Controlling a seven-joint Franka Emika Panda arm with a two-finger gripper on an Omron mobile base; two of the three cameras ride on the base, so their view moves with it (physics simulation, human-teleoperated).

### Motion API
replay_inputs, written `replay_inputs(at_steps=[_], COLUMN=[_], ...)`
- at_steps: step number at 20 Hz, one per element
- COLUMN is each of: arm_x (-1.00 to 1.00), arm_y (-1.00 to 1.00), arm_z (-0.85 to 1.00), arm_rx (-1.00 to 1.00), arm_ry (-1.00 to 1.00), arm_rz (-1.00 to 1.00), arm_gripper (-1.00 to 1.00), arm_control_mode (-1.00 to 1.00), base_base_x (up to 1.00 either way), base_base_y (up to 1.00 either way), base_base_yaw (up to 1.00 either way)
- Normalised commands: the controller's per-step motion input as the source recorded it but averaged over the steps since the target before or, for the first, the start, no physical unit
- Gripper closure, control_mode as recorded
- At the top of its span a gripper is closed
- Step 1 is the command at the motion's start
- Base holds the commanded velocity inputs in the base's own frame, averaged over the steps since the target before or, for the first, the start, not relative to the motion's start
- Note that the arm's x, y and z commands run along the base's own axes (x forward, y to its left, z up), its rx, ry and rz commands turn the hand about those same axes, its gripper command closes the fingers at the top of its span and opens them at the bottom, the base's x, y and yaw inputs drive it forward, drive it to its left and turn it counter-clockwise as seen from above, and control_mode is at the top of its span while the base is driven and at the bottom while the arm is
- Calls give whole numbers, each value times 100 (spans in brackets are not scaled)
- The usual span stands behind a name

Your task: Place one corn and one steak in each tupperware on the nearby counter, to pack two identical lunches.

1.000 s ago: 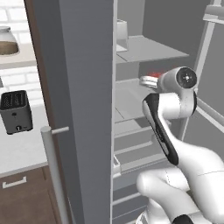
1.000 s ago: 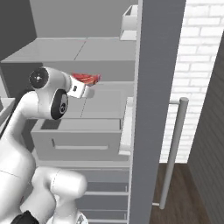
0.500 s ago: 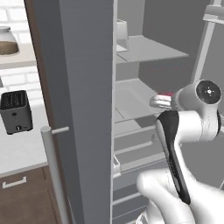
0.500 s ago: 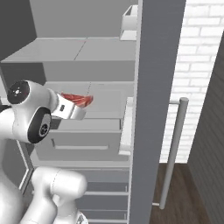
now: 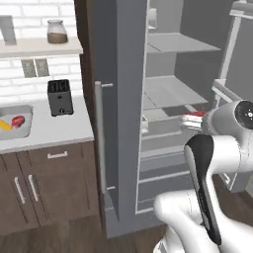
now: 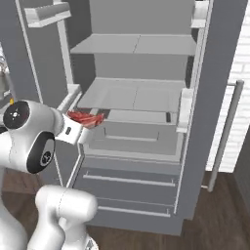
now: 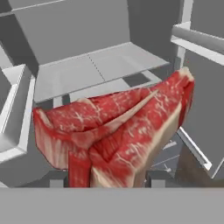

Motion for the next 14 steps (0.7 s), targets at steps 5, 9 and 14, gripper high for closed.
replay_inputs(at_steps=[5, 9, 14], arm_x=[0, 0, 0], arm_y=[0, 0, 0], arm_z=[0, 0, 0], arm_rx=[0, 0, 0], arm_ry=[0, 0, 0], arm_rz=[0, 0, 0], arm_gripper=[100, 100, 100], arm_control_mode=[100, 100, 100], base_base_x=[-86, -42, 78], base_base_y=[100, 100, 95], base_base_yaw=[59, 57, 36])
